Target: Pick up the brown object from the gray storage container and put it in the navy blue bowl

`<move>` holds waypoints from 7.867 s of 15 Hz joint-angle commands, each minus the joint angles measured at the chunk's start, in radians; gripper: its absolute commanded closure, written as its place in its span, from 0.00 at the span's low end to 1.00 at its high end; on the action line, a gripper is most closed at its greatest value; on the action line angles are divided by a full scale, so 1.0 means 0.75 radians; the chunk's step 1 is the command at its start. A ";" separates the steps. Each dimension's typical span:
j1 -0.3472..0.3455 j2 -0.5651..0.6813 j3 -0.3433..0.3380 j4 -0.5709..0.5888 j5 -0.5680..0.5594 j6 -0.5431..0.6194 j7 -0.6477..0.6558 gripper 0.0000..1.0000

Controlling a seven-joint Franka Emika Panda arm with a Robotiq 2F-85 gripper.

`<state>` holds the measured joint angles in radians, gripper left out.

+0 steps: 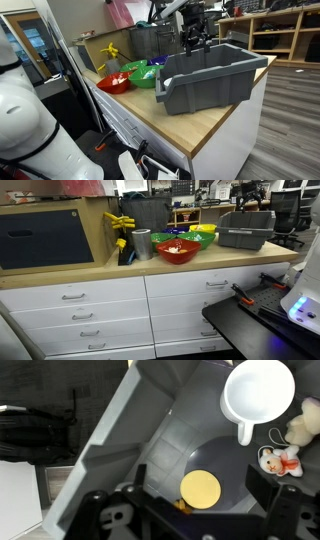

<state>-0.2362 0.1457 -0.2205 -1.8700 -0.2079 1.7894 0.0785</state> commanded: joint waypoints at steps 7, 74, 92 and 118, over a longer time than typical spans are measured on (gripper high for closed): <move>-0.052 0.282 -0.036 0.128 0.016 0.209 -0.028 0.00; 0.146 -0.126 0.079 -0.147 -0.123 0.017 -0.043 0.98; 0.198 -0.223 0.177 -0.003 0.464 -0.330 -0.105 0.98; 0.392 0.077 0.380 0.055 0.525 -0.049 -0.133 0.98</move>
<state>0.0457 0.1505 0.0564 -1.9010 0.2176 1.7095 0.0153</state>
